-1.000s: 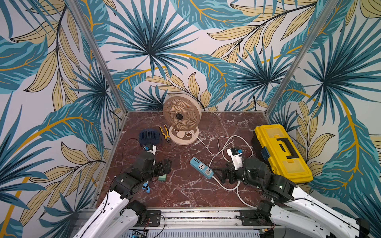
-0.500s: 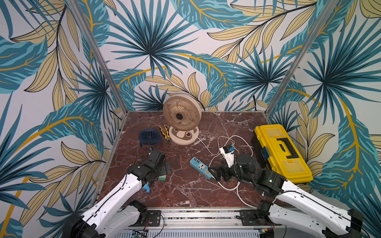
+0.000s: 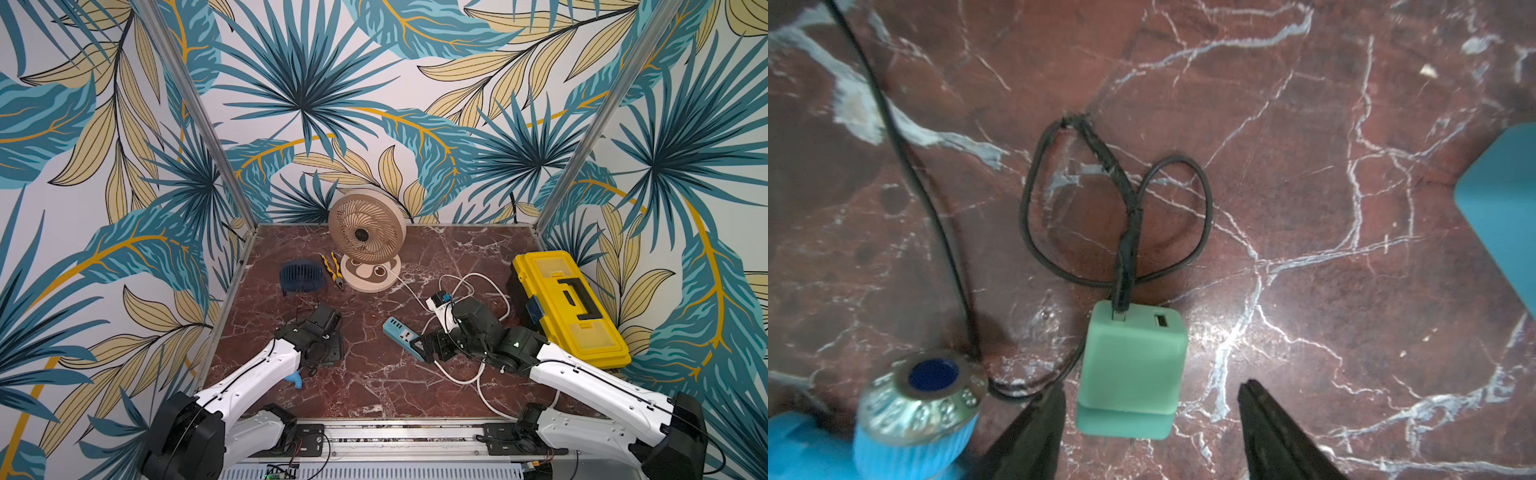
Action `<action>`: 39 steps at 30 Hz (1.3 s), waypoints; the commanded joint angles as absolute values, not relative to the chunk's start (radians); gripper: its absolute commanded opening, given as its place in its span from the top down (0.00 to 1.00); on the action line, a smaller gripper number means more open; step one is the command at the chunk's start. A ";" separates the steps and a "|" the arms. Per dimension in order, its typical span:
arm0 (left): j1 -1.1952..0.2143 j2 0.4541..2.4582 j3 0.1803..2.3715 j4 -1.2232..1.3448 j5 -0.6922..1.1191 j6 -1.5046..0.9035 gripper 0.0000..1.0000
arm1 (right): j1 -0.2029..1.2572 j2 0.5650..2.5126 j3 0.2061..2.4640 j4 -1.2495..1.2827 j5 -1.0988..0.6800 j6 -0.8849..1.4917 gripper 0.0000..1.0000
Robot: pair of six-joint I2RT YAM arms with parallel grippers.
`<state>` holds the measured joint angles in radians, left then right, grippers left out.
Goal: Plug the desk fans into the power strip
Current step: Pick up the plug from the center of the board.
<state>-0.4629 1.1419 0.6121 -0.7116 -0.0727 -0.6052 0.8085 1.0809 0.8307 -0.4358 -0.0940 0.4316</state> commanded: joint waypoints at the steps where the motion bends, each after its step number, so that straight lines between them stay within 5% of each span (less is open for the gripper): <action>1: -0.457 1.150 0.592 -0.673 -0.074 -0.580 0.32 | 0.778 1.090 0.876 -0.478 -0.118 0.459 0.01; 8: -0.459 1.196 0.588 -0.665 -0.088 -0.575 0.26 | 0.766 1.057 0.865 -0.440 -0.137 0.490 0.00; 30: -0.540 1.361 0.624 -0.671 -0.098 -0.595 0.42 | 0.680 1.093 0.807 -0.352 -0.313 0.516 0.00; 39: -0.586 1.326 0.656 -0.704 -0.138 -0.593 0.81 | 0.672 1.110 0.803 -0.352 -0.355 0.507 0.00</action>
<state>-0.5659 1.3388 0.6304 -0.6651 -0.1123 -0.5968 0.6762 1.0939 0.8131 -0.3637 -0.3202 0.5125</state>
